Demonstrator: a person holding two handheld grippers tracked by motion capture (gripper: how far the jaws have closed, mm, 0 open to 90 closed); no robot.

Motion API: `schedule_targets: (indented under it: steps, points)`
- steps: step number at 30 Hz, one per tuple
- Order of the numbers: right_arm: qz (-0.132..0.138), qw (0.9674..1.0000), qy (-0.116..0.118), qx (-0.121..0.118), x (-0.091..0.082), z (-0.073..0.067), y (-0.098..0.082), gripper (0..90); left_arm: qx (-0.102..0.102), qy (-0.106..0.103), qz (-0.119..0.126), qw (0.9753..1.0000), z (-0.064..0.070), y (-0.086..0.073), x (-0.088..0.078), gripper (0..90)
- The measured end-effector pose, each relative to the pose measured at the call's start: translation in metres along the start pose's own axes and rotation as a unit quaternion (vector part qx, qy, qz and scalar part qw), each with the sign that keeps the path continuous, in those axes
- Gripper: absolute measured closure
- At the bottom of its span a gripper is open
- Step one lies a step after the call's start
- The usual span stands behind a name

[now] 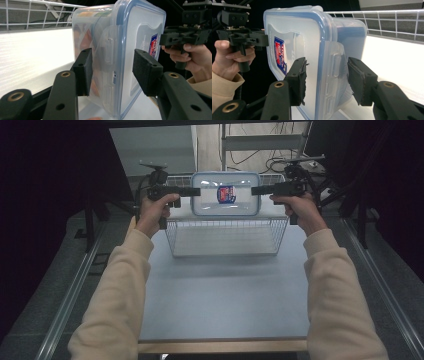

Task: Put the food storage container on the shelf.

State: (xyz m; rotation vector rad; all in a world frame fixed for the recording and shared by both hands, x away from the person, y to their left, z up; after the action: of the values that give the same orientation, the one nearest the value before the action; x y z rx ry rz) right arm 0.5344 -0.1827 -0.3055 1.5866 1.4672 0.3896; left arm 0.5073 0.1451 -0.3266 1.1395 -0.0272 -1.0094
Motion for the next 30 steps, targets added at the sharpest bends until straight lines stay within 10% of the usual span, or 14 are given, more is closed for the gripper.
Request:
schedule_targets:
  steps: [8,15,21,30]
  points:
    - [0.007,0.9994,-0.012,0.031,0.004,0.011,0.008,48.2,-0.026,0.009,-0.006,0.9996,-0.004,0.008,0.01,50.9]
    - [0.022,0.9959,-0.016,0.086,0.009,0.022,0.011,47.4,-0.088,0.001,0.007,0.9961,-0.017,0.012,0.023,50.3]
    - [0.02,0.9919,-0.04,0.119,0.012,0.026,0.012,44.5,-0.096,0.021,0.01,0.9951,-0.021,0.013,0.031,48.4]
    - [0.056,0.9899,-0.087,0.097,0.006,0.024,0.006,42.1,-0.069,0.044,0.018,0.9965,-0.018,0.011,0.028,40.4]
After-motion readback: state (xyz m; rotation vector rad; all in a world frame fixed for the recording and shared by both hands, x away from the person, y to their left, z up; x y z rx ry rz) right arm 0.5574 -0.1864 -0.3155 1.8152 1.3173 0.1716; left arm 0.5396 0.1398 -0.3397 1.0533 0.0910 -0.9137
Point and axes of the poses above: each handheld gripper's, and its own axes: x roughly forward along the jaws, y roughly out of its top, z roughly to its right, the point moved 4 cm from there along x, roughly forward along the jaws, and after that the axes turned 12 degrees about y, right-handed, at the moved point
